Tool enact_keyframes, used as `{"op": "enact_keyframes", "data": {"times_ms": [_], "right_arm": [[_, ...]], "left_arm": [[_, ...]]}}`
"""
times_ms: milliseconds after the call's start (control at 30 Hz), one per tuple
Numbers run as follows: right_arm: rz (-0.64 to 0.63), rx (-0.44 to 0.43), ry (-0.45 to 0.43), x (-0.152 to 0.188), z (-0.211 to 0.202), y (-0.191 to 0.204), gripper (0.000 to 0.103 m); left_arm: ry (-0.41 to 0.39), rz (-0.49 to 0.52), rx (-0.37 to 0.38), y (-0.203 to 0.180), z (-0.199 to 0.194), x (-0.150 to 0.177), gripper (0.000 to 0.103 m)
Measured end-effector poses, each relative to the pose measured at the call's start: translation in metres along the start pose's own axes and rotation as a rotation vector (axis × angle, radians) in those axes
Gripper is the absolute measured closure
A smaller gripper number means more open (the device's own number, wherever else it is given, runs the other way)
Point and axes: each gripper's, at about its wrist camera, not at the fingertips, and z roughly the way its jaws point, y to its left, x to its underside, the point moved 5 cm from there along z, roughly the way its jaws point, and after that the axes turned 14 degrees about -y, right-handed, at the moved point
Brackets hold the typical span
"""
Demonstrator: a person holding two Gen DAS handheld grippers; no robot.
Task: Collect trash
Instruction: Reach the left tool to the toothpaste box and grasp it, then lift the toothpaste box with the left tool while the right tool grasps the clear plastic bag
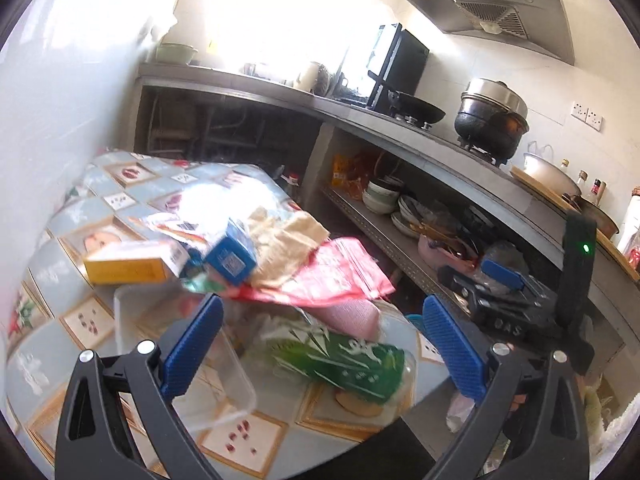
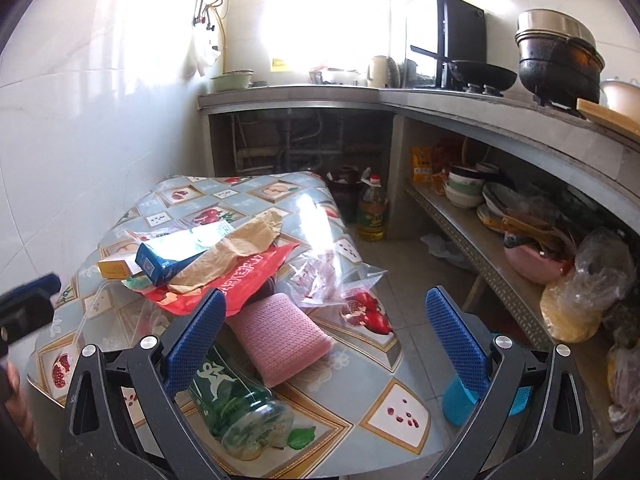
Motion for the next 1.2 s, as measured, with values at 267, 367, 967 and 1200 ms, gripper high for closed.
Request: {"op": "enact_keyframes", "data": {"times_ms": [267,367,967,1200], "right_arm": [[0.004,-0.104,-0.013,-0.005,0.011,0.011,0.007],[0.006,-0.127,-0.015,-0.004,0.016,0.011,0.007],[0.044,-0.126,0.040,0.014,0.033,-0.008,0.007],[0.048,-0.116,0.030,0.007,0.026,-0.014,0.007]], "left_arm": [[0.190,-0.026,-0.039,0.057,0.086,-0.068,0.005],[0.356,-0.018,-0.032,0.068,0.140,-0.059,0.012],[0.795,0.359,-0.260,0.081,0.258,0.012,0.051],[0.643,0.299,-0.262,0.075,0.235,-0.021,0.054]]}}
